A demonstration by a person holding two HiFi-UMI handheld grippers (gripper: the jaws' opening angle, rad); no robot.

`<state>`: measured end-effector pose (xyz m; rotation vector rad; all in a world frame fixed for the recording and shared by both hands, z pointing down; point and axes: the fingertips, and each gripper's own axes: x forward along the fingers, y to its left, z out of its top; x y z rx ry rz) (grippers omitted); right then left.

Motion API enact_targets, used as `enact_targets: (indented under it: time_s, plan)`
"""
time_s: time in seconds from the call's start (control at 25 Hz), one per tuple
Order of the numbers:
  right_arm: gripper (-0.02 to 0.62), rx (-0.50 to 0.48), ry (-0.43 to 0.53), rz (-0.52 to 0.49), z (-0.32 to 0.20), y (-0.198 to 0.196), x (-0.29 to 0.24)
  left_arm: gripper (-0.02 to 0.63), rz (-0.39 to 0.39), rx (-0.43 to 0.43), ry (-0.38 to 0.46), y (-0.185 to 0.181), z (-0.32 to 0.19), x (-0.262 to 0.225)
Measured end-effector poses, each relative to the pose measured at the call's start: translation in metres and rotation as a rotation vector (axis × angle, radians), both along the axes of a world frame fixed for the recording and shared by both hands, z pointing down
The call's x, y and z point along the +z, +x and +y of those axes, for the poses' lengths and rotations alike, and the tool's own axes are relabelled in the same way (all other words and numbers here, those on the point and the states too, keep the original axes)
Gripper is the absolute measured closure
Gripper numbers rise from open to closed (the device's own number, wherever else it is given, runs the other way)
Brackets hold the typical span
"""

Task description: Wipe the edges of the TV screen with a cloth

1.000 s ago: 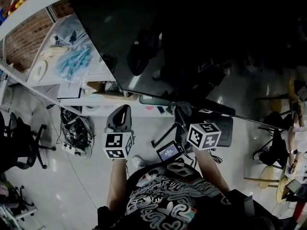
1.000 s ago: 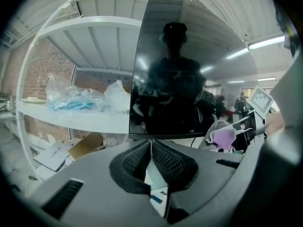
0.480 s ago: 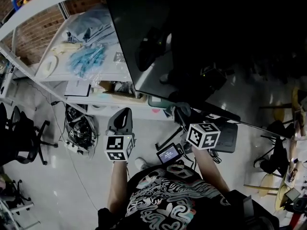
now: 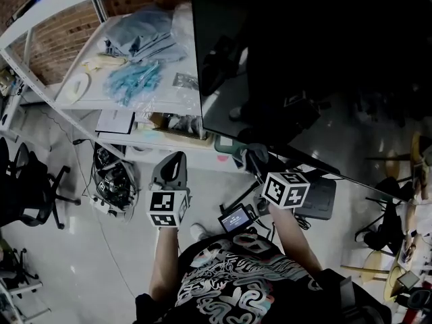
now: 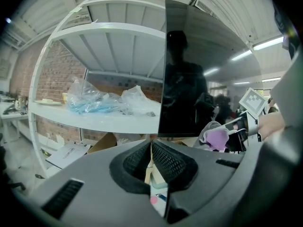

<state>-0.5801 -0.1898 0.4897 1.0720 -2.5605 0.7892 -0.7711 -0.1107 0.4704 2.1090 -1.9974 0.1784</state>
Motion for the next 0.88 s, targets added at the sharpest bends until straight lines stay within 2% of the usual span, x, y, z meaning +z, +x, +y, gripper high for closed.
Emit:
enact_targets:
  time_s: [0.88]
  plan:
    - [0.446, -0.031, 0.000, -0.010, 0.002, -0.073, -0.001, 0.581, 0.014, -0.005, 0.022, -0.056, 0.017, 0.001]
